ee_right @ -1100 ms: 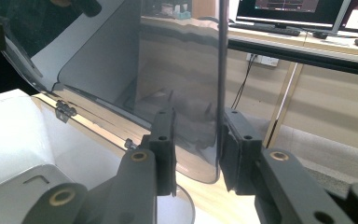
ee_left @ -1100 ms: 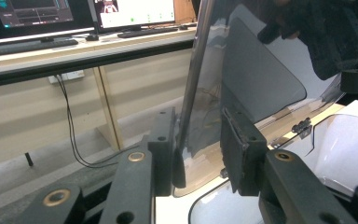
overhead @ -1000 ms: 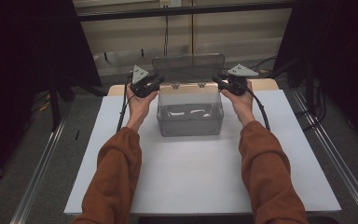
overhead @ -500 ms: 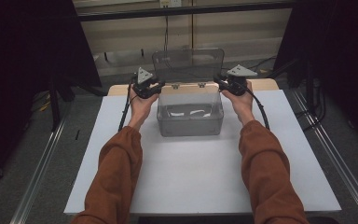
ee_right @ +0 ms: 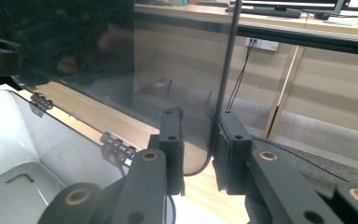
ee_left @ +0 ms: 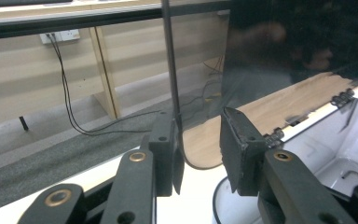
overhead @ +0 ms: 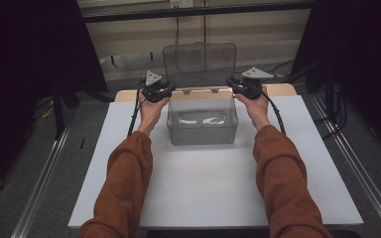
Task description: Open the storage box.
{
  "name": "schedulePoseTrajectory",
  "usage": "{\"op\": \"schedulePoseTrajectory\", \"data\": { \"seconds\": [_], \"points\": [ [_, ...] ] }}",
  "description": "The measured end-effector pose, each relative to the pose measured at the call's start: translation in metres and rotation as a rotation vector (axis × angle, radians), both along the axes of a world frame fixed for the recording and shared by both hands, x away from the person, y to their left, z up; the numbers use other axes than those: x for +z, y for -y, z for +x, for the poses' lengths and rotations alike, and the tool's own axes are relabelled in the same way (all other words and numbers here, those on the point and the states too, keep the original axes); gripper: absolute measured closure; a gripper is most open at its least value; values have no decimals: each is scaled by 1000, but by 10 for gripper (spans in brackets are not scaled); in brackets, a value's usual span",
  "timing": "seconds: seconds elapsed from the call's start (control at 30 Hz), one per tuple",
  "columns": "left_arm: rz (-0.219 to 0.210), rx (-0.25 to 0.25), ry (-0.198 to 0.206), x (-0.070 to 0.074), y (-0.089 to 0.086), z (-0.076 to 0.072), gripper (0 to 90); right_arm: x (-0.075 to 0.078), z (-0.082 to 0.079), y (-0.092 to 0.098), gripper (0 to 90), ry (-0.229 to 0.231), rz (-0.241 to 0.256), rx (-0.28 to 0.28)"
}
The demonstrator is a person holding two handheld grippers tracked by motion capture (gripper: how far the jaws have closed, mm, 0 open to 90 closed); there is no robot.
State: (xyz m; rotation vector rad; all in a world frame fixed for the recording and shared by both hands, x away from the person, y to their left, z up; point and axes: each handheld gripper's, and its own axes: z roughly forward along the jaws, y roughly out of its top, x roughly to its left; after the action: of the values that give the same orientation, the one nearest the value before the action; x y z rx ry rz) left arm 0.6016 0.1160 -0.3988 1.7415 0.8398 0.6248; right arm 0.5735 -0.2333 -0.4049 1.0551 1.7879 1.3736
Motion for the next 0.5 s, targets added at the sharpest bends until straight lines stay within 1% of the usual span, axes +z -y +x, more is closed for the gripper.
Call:
{"op": "schedulePoseTrajectory", "data": {
  "seconds": [0.03,0.07,0.13,0.17,0.2,0.23,0.27,0.33,0.43,0.47,0.5],
  "points": [
    [-9,3,-2,-1,0,1,673,0,0,0,748,0,0,0],
    [-32,8,-14,-2,1,3,676,0,2,0,748,-6,5,-2],
    [-23,8,-12,-2,0,5,686,-1,3,1,748,-11,16,-1],
    [-33,9,-16,-2,0,5,687,-1,3,1,747,-13,20,0],
    [-26,12,-15,-2,0,6,687,-2,4,1,745,-13,25,-3],
    [-20,9,-22,-2,0,6,687,-2,5,1,741,-15,28,-4],
    [-28,13,-24,-2,1,7,686,-2,5,1,737,-22,30,-7],
    [-22,18,-35,-1,2,8,677,-2,6,0,728,-30,33,-14],
    [-31,29,-62,-1,3,10,670,-1,8,0,721,-43,32,-17],
    [-40,29,-71,-1,4,11,667,0,9,0,719,-54,37,-20],
    [-40,29,-71,-1,4,11,664,0,9,0,718,-68,49,-23]
  ]
}}
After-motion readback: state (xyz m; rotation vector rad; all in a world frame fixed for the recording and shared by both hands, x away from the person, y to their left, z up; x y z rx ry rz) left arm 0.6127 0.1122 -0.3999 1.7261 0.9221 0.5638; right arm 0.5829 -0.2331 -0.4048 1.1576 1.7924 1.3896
